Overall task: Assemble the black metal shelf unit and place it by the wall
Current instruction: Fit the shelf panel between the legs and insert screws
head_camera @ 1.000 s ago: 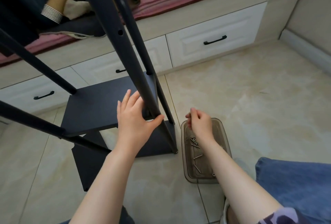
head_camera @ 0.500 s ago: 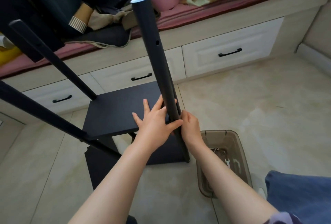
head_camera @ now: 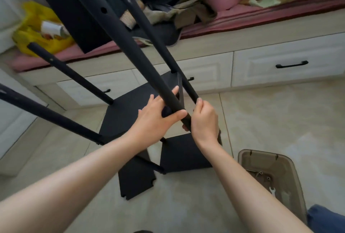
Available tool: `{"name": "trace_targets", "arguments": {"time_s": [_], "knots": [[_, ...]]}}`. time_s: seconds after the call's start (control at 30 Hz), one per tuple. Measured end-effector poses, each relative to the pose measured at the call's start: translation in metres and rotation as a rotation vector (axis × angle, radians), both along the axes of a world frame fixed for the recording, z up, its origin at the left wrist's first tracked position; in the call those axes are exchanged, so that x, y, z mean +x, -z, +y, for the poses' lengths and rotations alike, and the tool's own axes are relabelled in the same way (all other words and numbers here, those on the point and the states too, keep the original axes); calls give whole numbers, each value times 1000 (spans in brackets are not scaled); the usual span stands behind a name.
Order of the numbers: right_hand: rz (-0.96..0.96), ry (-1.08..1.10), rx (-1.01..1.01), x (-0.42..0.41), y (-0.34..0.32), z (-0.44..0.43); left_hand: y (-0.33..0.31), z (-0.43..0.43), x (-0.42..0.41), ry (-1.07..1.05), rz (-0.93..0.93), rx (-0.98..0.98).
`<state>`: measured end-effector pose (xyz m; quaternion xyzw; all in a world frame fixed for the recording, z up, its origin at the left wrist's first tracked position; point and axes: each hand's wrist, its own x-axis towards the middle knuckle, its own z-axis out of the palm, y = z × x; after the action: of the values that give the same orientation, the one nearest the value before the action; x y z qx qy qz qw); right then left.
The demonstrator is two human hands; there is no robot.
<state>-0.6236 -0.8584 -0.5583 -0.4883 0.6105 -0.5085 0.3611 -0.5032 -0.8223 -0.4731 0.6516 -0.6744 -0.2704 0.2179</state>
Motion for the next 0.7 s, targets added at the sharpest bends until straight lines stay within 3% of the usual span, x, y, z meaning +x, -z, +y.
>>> {"name": "trace_targets", "arguments": {"time_s": [0.47, 0.7], "knots": [[333, -289, -143, 71, -41, -23, -3, 11, 82, -198, 192, -145], [311, -414, -193, 91, -43, -19, 4, 27, 106, -263, 308, -177]]}}
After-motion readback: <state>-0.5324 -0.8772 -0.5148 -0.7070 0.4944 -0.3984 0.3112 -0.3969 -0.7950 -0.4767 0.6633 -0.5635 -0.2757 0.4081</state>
